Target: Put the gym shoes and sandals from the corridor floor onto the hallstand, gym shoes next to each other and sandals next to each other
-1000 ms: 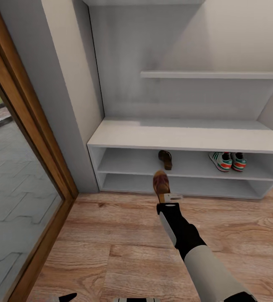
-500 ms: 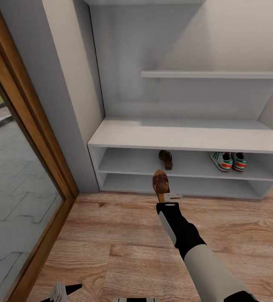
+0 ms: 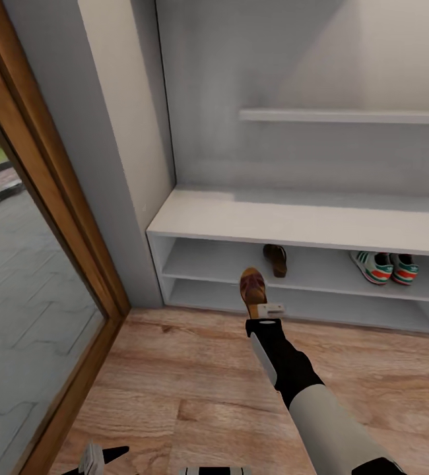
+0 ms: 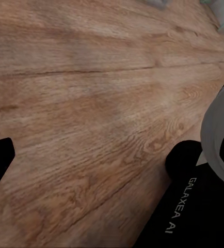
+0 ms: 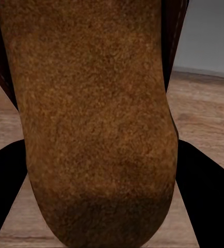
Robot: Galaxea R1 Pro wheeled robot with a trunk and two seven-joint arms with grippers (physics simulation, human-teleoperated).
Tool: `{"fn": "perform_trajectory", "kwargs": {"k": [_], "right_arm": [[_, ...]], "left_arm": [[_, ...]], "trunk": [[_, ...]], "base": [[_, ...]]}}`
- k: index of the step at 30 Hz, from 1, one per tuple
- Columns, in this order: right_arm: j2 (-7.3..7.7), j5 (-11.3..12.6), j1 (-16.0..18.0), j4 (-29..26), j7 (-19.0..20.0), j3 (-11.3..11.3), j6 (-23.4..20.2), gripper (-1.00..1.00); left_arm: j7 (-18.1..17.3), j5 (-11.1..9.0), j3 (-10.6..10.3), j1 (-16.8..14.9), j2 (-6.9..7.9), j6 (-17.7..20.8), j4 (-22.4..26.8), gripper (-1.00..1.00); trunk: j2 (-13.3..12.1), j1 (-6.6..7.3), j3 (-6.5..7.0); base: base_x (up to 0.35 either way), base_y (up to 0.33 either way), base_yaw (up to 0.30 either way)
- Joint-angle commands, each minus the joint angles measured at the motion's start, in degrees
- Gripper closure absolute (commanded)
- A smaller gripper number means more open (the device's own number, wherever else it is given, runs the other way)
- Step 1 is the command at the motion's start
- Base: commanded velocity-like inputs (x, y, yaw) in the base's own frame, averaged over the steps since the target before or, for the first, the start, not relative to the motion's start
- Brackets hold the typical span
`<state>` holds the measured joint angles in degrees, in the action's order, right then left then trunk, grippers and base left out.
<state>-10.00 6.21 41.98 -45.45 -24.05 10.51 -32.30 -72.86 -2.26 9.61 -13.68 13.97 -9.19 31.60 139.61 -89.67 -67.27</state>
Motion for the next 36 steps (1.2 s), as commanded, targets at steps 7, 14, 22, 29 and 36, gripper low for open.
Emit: {"fn": "perform_trajectory", "kwargs": {"k": [7, 14, 22, 29, 36], "right_arm": [[0.00, 0.6, 0.0, -0.1, -0.6, 0.0, -0.1, 1.00], [0.00, 0.6, 0.0, -0.1, -0.6, 0.0, -0.1, 1.00], [0.00, 0.5, 0.0, -0.1, -0.6, 0.1, -0.1, 1.00], [0.00, 0.5, 0.0, -0.1, -0.6, 0.0, -0.1, 1.00], [0.00, 0.6, 0.0, -0.2, -0.6, 0.0, -0.1, 1.00]], "left_arm": [[-0.2, -0.1, 0.1, 0.0, 0.00, -0.5, 0.0, -1.00], [-0.2, -0.1, 0.1, 0.0, 0.00, -0.5, 0.0, -1.00], [-0.2, 0.0, 0.1, 0.0, 0.00, -0.5, 0.0, -1.00], [-0.1, 0.0, 0.1, 0.0, 0.00, -0.5, 0.0, -1.00], [-0.1, -0.1, 0.1, 0.0, 0.00, -0.5, 0.0, -1.00]], "trunk": [[0.0, -0.02, -0.07], [0.0, -0.02, -0.33], [0.0, -0.02, -0.39], [0.0, -0.02, -0.39], [0.4, -0.24, -0.57]], "base": [[0.334, 0.000, 0.004], [0.334, 0.000, -0.119], [0.139, 0.000, -0.022], [0.142, 0.000, 0.000], [0.028, 0.000, 0.000]]}}
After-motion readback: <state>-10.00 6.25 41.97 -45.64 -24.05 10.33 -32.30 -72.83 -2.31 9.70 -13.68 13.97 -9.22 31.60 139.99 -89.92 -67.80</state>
